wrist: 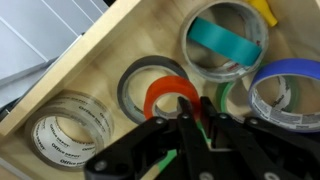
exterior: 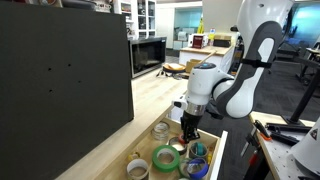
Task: Put the red tape in the open drawer
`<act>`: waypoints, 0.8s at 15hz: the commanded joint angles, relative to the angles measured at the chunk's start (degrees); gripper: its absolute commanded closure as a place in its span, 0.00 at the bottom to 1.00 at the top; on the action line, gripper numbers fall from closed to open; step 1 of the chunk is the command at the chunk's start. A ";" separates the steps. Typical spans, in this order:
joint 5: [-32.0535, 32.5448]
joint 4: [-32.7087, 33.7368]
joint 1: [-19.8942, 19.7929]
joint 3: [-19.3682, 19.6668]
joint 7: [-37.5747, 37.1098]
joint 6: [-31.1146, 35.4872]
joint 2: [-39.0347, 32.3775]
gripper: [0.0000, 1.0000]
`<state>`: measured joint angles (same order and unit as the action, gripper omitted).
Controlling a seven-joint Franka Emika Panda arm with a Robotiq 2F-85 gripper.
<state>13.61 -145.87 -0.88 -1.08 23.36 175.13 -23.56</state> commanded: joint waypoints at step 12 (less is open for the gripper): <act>-1.68 11.26 -8.03 -5.61 0.08 -5.04 -6.89 0.96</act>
<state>13.04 -135.80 -6.77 -4.21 23.36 172.67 -30.26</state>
